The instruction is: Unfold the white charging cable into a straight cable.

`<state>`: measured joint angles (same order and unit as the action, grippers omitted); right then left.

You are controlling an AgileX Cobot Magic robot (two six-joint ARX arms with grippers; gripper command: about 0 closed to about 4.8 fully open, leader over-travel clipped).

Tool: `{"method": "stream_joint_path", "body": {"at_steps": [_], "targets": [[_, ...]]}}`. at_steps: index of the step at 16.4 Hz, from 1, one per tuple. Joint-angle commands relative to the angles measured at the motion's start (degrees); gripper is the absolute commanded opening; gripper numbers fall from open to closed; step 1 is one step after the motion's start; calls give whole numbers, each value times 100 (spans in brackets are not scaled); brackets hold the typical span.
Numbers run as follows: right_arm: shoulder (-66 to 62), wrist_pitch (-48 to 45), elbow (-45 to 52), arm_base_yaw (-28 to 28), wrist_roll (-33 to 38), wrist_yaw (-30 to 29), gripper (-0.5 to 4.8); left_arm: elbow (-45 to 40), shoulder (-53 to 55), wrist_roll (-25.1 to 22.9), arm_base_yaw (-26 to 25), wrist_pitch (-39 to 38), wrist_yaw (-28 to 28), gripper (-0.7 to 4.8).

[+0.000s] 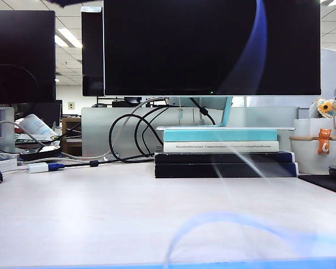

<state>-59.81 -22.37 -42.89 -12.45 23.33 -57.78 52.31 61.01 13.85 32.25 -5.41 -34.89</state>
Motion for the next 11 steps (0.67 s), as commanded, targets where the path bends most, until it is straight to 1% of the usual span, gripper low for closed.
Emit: {"method": "stream_joint_path", "body": {"at_steps": [1,2,3,4,5,6,7,9,11], "targets": [[31,470,-52,-55,48,649,-5,20,-28,-15,4,-2,-90,479],[-107,168,-70,-61,-197,-448,-5,20,-35,-11,4,-4,-96,479],[-120,-256,-103,-52,166,-114,-5,20,-26,-11,9,0,-94,479],[-127,-885,-249,-57,627,103,-5,20,4,17,13,35,-164,479],[-131,-1152,-422,-57,855,109,-5,20,4,17,13,81,-365,479],[-127,-1268,-710,-57,979,107,-5,20,26,15,70,133,-494,479],[-129,-1259,-1043,-57,1082,61,-5,20,35,7,210,192,-494,479],[-199,-1255,-1746,-140,1268,42,-5,20,35,11,426,612,-496,479],[-428,-1152,-2632,-199,1320,61,-5,20,35,11,717,951,-275,479]]}}
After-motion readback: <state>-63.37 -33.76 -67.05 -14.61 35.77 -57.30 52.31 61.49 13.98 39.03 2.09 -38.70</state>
